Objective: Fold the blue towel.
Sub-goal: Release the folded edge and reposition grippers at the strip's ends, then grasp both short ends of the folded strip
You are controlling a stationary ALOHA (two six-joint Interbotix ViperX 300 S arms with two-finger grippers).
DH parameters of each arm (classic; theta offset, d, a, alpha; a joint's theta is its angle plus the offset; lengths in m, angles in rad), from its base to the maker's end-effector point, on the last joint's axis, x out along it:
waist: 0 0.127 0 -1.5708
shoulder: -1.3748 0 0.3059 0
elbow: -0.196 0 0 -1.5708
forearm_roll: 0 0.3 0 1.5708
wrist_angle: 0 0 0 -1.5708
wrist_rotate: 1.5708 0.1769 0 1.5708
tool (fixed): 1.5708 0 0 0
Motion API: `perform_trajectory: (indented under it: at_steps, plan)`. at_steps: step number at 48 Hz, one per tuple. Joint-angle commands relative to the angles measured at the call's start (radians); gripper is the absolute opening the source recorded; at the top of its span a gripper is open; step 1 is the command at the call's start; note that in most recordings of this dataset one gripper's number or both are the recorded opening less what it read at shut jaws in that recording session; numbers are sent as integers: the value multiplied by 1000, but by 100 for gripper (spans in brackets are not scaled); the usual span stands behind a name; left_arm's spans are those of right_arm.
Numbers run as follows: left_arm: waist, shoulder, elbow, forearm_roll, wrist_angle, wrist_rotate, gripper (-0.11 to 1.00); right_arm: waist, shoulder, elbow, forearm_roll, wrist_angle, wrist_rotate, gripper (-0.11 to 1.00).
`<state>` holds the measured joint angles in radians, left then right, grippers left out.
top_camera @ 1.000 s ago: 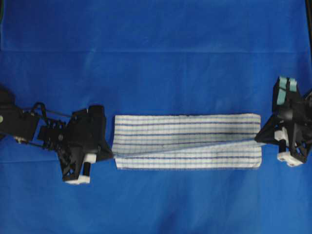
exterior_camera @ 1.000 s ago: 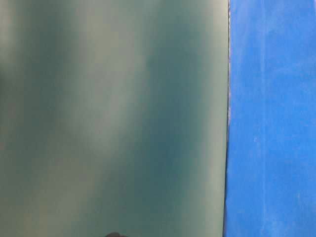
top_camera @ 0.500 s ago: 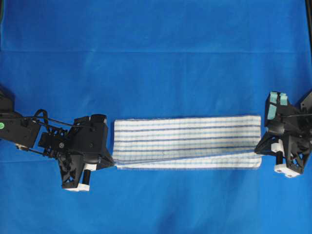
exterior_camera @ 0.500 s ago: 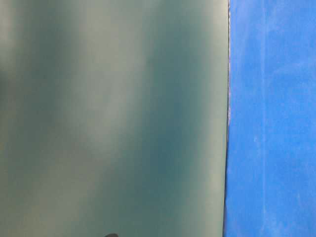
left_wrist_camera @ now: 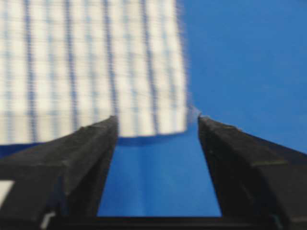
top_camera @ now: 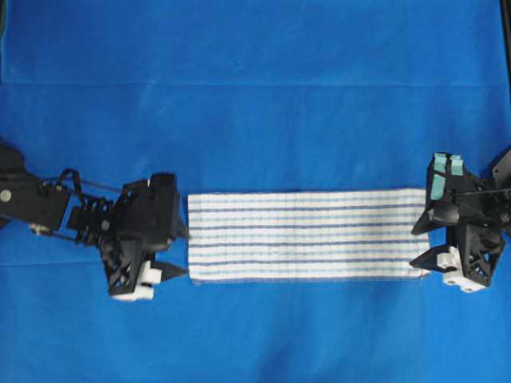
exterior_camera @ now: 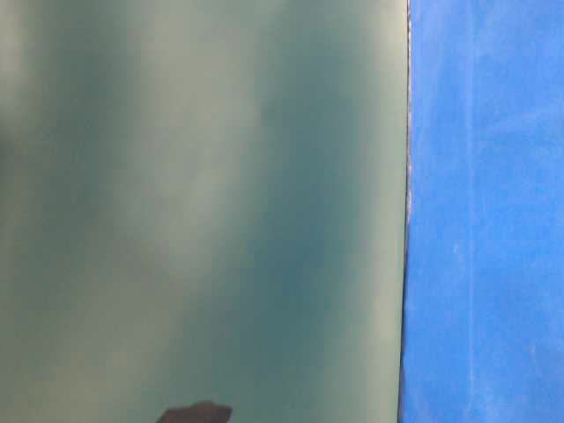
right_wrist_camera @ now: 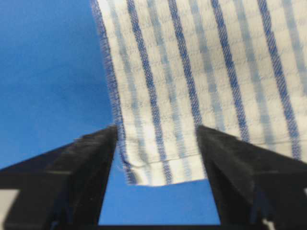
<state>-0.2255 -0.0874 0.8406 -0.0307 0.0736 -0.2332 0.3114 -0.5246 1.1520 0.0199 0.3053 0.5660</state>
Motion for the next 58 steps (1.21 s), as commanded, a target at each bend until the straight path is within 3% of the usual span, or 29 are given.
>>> perform_trajectory:
  at_steps: [1,10,18,29,41,58]
  plan:
    - [43,-11,-20,3,-5,6,67,-35,-20,-12,-29,2,0,64]
    - [147,-9,-25,5,-5,25,70,-198,-26,-6,-106,84,0,61]
    - [195,-6,-12,5,-11,55,70,-267,-14,-6,-161,120,0,61]
    - [204,31,-18,5,-44,67,70,-281,9,2,-178,117,0,61]
    - [225,130,-11,5,-120,67,70,-311,123,31,-178,57,2,61]
    - [236,183,-11,5,-115,63,65,-322,199,26,-178,26,-5,60]
